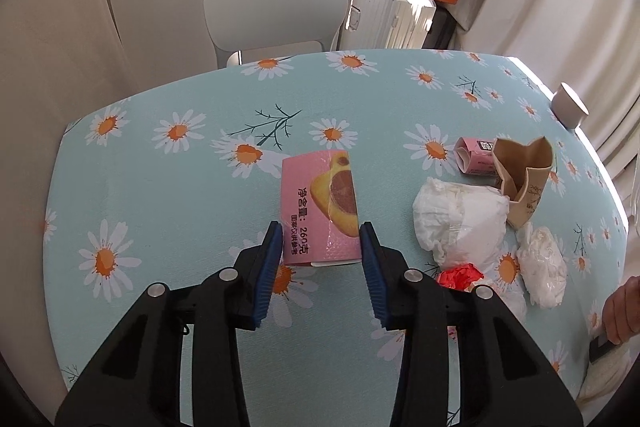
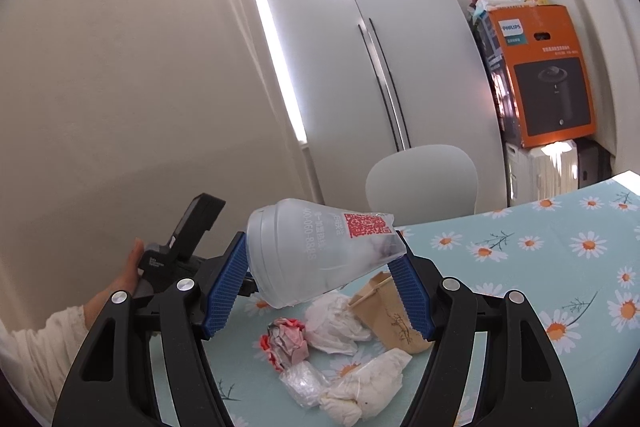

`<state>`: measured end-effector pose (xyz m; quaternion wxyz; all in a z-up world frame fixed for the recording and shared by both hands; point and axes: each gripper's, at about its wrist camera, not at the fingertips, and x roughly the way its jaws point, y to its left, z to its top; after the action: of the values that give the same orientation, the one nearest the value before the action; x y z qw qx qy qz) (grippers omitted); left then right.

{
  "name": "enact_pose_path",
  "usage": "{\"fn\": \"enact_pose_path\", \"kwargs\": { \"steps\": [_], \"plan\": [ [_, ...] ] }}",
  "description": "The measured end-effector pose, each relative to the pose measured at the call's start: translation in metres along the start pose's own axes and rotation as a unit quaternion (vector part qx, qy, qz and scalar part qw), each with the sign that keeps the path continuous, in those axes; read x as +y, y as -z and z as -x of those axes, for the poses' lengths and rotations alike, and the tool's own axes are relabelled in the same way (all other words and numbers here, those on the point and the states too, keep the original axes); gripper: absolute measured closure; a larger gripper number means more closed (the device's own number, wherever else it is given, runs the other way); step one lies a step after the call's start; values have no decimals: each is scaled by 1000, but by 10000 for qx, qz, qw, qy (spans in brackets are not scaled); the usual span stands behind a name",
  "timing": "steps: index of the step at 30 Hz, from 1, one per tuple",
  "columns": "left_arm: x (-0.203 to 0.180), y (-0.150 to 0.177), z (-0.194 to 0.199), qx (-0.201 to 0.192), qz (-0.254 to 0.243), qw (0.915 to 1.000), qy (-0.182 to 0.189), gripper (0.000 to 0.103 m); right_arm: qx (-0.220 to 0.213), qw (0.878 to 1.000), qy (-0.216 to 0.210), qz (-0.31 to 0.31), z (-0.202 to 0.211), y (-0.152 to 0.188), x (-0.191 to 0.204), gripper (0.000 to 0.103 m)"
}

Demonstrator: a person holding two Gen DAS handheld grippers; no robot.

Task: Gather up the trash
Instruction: 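Grasp the pink snack box with the left tool while the right tool holds the cup, then carry the cup and pink box to the black trash bag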

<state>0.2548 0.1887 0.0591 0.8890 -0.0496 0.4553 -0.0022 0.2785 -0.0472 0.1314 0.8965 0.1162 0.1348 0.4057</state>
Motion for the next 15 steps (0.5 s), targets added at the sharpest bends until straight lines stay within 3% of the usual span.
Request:
{"fn": "enact_pose_path", "kwargs": {
  "steps": [15],
  "plan": [
    [-34, 41, 75, -618, -537, 9965, -180, 62, -48, 9998, 107, 143, 5, -1, 6, 38]
  ]
}}
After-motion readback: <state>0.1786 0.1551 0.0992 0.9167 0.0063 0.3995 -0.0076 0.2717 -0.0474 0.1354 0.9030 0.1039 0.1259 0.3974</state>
